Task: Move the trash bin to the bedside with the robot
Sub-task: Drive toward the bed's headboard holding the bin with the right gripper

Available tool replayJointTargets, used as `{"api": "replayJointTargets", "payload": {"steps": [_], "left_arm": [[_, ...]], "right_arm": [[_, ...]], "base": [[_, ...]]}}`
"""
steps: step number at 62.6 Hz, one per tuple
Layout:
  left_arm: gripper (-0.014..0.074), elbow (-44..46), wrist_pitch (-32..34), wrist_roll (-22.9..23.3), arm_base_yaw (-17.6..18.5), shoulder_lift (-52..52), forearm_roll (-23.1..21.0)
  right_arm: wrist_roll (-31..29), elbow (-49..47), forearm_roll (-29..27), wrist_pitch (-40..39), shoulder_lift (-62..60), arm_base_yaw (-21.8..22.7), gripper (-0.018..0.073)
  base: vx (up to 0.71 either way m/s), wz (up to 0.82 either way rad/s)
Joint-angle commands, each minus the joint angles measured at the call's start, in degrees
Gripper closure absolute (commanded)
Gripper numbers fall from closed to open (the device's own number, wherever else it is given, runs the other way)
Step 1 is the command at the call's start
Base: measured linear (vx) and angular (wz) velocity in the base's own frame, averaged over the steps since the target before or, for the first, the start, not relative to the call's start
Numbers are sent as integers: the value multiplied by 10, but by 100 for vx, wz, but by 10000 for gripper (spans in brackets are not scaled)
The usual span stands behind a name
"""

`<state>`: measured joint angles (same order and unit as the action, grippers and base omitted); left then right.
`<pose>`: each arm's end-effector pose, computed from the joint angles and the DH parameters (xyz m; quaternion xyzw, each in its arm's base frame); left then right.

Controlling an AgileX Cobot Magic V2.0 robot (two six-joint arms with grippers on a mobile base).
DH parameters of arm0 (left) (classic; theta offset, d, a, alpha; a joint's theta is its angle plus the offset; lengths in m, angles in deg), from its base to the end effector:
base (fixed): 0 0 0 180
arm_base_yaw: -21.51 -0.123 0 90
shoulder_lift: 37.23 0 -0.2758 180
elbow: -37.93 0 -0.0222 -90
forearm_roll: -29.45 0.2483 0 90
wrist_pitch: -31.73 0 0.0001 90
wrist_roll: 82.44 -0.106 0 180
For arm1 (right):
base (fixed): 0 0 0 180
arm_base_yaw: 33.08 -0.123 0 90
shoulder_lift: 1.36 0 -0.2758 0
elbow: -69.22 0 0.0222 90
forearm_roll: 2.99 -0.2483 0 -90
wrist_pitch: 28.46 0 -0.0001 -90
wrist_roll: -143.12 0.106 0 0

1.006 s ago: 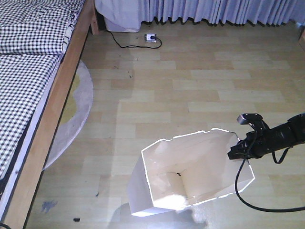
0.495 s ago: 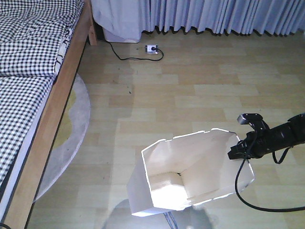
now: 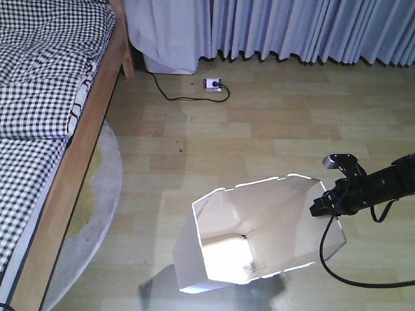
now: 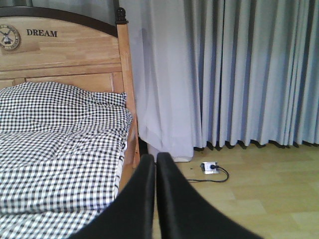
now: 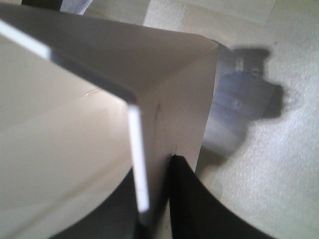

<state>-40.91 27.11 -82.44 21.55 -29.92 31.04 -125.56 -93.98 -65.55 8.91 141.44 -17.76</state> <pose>0.0787 0.0002 0.1954 0.0093 0.7118 0.0103 0.7023 0.3320 -0.0317 -0.0245 -0.1403 0.9495 0.2538 0.1200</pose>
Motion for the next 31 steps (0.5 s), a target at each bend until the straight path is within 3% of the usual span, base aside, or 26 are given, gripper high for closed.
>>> {"api": "replayJointTargets", "payload": {"steps": [1, 31], "left_arm": [[603, -7, 43, 8, 4, -8, -5], [603, -7, 43, 8, 4, -8, -5]], "right_arm": [[11, -8, -46, 121, -43, 2, 564], [11, -8, -46, 121, -43, 2, 564]], "base": [[35, 4], [35, 1]]}}
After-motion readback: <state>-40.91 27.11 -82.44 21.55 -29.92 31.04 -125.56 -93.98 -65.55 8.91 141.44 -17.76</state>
